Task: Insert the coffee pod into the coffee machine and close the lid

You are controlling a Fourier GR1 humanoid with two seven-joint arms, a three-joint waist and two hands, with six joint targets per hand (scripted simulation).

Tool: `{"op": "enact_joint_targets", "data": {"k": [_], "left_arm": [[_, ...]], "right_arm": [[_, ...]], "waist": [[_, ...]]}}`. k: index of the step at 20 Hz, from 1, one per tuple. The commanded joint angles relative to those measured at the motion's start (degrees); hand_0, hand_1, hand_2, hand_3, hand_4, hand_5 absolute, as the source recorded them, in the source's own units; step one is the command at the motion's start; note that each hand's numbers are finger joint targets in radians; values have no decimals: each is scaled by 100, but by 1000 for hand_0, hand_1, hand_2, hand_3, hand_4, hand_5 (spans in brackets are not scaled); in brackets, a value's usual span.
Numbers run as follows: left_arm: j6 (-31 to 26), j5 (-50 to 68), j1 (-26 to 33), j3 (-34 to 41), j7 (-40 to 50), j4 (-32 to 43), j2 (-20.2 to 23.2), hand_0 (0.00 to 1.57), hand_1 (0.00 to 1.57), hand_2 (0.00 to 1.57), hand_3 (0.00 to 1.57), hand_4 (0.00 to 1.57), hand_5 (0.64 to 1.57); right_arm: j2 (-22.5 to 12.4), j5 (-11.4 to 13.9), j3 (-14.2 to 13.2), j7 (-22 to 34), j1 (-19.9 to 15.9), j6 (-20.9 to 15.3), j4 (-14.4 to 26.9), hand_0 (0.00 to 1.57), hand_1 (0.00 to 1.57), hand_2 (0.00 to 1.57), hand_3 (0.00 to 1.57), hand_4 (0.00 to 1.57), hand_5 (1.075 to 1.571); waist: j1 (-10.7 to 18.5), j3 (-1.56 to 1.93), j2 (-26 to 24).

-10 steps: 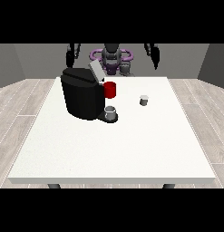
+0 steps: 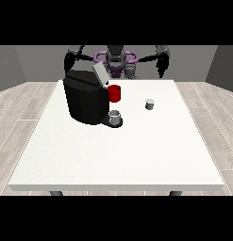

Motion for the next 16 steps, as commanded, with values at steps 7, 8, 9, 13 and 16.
{"op": "enact_joint_targets", "data": {"k": [7, 8, 9, 13, 16], "left_arm": [[-558, -477, -1503, 512, 214, 1423, 1176, 0, 0, 0, 0, 0, 1571], [-679, -553, -1393, 532, -224, 1719, 1325, 0, 0, 0, 0, 0, 1571], [-568, -751, -1326, 252, 237, 1707, 1046, 0, 0, 0, 0, 0, 1571], [-484, -989, -1822, 367, -319, 2468, 1143, 0, 0, 0, 0, 0, 1571], [-643, -1090, -2073, 317, -270, 2936, 1137, 0, 0, 0, 0, 0, 1571]], "right_arm": [[125, 587, 444, -50, -471, -243, -241, 0, 0, 0, 0, 0, 1571], [183, 628, 398, 72, -607, -382, -318, 0, 0, 0, 0, 0, 1571], [120, 669, 499, 162, -394, -251, -292, 0, 0, 0, 0, 0, 1571], [388, 709, 584, -7, -613, -436, -197, 0, 0, 0, 0, 0, 1571], [312, 712, 571, 533, -802, -346, -321, 0, 0, 0, 0, 0, 1571]], "waist": [[-849, -14, 819], [-689, -17, 941], [-762, -14, 673], [-793, -15, 1148], [-864, -16, 1142]]}}
